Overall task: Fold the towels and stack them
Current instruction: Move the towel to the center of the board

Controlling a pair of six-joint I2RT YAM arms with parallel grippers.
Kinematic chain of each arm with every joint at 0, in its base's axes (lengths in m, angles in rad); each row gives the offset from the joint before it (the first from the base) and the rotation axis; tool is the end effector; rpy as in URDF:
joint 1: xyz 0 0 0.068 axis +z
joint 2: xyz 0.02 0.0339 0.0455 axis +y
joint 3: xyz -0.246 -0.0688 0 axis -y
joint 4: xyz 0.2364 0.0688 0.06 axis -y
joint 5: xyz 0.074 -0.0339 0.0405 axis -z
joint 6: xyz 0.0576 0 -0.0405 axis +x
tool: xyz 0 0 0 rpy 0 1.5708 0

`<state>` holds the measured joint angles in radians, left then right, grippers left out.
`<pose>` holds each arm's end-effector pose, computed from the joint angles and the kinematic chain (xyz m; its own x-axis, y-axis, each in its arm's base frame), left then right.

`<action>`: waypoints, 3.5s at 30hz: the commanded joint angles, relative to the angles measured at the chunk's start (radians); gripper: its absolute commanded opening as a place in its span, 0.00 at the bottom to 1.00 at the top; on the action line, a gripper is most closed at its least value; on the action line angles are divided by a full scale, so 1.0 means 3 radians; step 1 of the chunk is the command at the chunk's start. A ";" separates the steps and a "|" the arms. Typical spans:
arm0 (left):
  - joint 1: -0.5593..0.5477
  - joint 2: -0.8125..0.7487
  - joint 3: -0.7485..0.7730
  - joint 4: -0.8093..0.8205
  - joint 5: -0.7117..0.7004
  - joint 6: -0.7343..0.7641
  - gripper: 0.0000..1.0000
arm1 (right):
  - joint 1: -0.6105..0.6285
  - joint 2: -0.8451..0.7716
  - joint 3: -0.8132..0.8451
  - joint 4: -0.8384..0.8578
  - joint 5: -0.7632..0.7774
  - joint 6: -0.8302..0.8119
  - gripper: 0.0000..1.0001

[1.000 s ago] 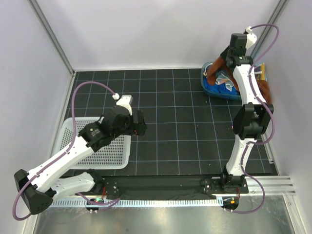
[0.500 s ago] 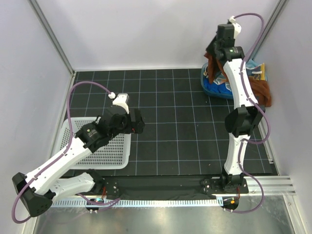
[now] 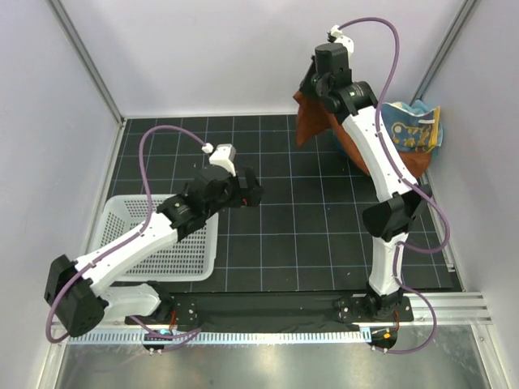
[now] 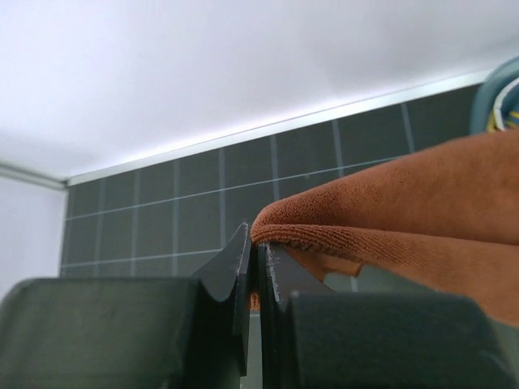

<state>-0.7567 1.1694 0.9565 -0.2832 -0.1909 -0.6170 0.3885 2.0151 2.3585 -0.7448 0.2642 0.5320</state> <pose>0.2129 -0.1860 0.2865 -0.6021 -0.2128 -0.7695 0.2506 0.8648 -0.4352 0.4198 0.1556 0.4211 -0.3843 0.3718 -0.8450 0.0600 0.9234 0.3790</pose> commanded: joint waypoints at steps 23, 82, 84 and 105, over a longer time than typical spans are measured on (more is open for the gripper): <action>0.0007 0.1230 0.0099 0.2334 0.0098 0.0574 0.97 | 0.0597 -0.1445 -0.0866 0.0064 0.0091 0.0195 0.01; -0.0034 0.1558 0.0575 0.2458 0.0013 0.1193 0.63 | 0.0607 -0.1655 -0.0677 -0.0120 -0.0032 0.0241 0.01; -0.0034 0.1553 0.0570 0.2468 0.0053 0.1177 0.61 | 0.0607 -0.1665 -0.0693 -0.0130 -0.0037 0.0246 0.01; -0.0091 0.0950 0.0335 0.2326 0.0192 0.0927 0.00 | 0.0607 -0.1905 -0.0897 -0.0115 0.0024 0.0114 0.01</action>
<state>-0.7704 1.5822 1.0721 0.4019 -0.1303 -0.3332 0.5632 1.5085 2.1014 -0.8280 0.2634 0.5892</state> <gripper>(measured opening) 0.011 0.107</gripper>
